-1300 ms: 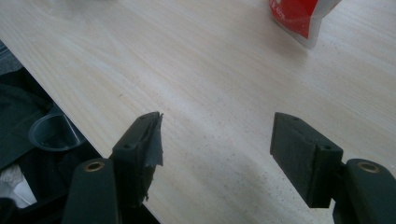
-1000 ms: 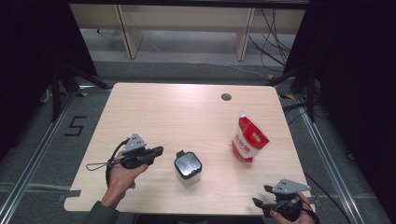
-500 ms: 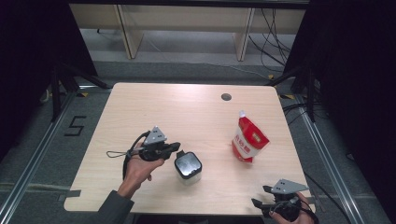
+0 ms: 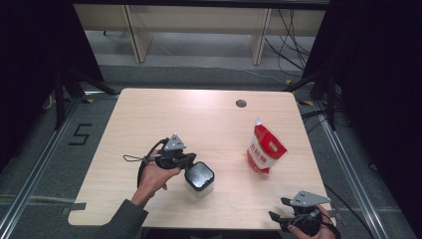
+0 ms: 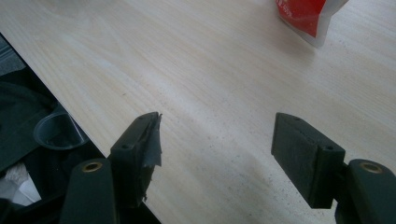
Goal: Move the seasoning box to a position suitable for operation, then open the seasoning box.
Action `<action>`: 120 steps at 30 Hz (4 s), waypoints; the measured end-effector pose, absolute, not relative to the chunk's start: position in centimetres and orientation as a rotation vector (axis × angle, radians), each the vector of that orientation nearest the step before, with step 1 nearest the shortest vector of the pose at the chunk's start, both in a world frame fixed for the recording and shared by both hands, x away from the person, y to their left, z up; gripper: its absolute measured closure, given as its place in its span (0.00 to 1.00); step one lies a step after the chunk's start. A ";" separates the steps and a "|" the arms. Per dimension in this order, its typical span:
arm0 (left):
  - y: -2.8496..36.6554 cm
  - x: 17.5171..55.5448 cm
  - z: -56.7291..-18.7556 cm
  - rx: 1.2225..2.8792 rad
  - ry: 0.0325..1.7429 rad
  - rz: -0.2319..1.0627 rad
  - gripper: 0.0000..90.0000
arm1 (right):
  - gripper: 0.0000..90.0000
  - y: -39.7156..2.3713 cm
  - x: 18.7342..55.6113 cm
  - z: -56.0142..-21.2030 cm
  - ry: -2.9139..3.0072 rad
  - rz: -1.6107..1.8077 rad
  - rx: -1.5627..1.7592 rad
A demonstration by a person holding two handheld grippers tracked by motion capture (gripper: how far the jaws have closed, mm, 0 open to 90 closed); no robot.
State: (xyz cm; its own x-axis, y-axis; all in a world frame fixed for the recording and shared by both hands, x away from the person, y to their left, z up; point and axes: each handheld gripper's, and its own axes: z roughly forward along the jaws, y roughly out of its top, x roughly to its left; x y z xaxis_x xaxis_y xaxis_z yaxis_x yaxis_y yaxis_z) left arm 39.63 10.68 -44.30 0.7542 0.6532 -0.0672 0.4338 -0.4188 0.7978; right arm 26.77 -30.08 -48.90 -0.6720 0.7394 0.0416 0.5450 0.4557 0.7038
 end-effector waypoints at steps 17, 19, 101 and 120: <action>15.5 37.1 -45.0 1.996 0.851 0.254 0.81 | 0.37 -29.8 26.8 -48.8 2.449 1.038 1.109; 15.9 36.8 -45.1 1.952 0.882 0.244 0.76 | 0.37 -29.8 26.8 -48.8 2.449 1.038 1.109; 11.5 36.7 -48.9 2.134 0.447 0.271 0.82 | 0.37 -29.5 26.8 -48.9 2.492 1.043 1.064; 13.9 34.9 -46.7 2.022 0.646 0.307 0.34 | 0.37 -29.0 27.7 -48.8 2.511 1.043 1.019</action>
State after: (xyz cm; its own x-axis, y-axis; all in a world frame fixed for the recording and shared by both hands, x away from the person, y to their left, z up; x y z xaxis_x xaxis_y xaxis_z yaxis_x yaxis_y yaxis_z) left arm 34.93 13.88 -46.74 0.8282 0.5586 -0.0445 0.3178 -0.4028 0.8583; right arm 27.68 -29.04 -48.76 -0.7291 0.6830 0.0450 0.5138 0.5027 0.6952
